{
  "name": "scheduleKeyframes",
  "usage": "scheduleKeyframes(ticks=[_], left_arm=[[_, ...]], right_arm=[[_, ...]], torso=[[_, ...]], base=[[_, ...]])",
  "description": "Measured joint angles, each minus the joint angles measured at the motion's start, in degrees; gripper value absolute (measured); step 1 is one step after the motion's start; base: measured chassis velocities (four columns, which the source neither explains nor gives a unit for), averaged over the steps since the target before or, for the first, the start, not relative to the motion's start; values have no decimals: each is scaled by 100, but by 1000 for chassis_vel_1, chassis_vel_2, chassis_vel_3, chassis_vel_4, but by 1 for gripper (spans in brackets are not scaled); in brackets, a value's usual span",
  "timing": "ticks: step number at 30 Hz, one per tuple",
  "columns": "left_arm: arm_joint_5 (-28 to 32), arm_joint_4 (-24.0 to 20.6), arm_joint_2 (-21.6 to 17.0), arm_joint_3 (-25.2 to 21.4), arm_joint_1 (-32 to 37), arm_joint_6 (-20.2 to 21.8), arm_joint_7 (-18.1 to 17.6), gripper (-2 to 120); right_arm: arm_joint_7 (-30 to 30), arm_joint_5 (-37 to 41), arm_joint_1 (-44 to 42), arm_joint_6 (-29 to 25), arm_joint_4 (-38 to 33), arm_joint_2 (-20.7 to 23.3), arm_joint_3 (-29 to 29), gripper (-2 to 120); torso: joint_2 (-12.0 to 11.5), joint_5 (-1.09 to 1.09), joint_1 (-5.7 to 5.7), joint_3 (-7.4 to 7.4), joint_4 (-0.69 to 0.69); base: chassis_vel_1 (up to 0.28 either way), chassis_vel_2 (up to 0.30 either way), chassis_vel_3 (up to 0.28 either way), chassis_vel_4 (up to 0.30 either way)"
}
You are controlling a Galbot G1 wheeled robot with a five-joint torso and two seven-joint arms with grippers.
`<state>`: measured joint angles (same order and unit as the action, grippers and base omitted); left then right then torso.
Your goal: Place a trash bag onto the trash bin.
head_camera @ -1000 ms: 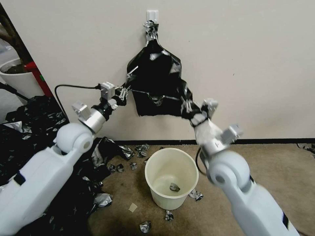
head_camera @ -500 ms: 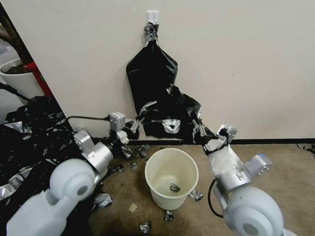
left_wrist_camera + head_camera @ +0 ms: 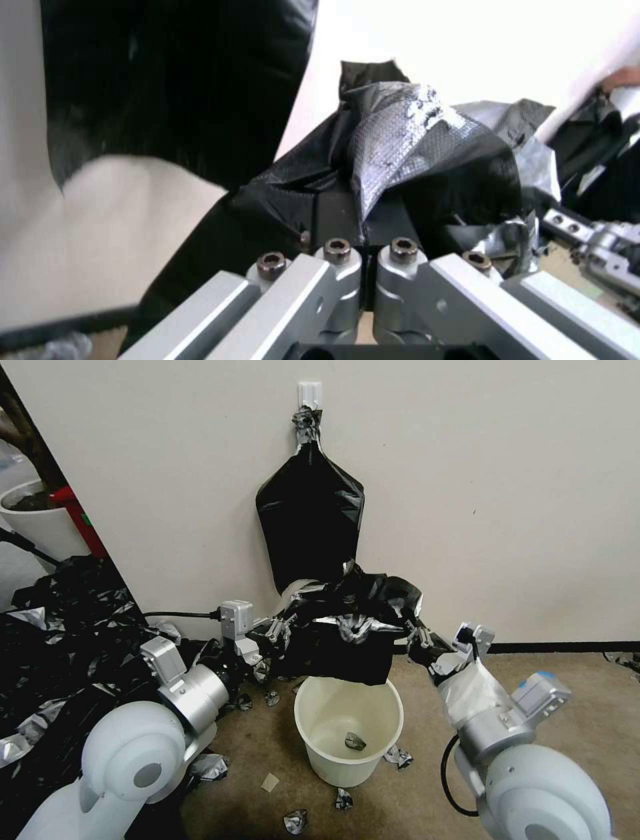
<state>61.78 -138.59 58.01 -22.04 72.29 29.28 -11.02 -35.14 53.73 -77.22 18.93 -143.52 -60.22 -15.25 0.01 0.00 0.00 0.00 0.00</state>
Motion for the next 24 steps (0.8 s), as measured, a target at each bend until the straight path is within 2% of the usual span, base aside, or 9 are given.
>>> scheduleKeyframes(ticks=[4, 8, 14, 20, 24], left_arm=[[53, 10, 162, 100, 38, 189, -168, 0], [92, 129, 372, 359, 40, 475, -487, 0], [95, 334, 563, 597, 1, 571, -650, 0], [77, 694, 860, 854, 5, 595, -781, 0], [75, 686, 1031, 952, 121, 656, -797, 0]], right_arm=[[-193, 0, -3, 239, 6, 30, -1, 0], [-451, -18, -16, 589, 14, 69, 47, 0], [-506, -188, 16, 647, 105, 39, 181, 0], [-496, -442, 138, 623, 608, -20, 298, 0], [-470, -489, 155, 584, 771, -69, 263, 0]], torso=[[0, 0, 0, 0, 0], [0, 0, 0, 0, -1], [0, 0, 0, 0, 0], [-1, 0, 0, 1, 0], [-1, 0, 1, 1, 0]], base=[[0, 0, 0, 0], [0, 0, 0, 0], [0, 0, 0, 0], [0, 0, 0, 0], [0, 0, 0, 0]])
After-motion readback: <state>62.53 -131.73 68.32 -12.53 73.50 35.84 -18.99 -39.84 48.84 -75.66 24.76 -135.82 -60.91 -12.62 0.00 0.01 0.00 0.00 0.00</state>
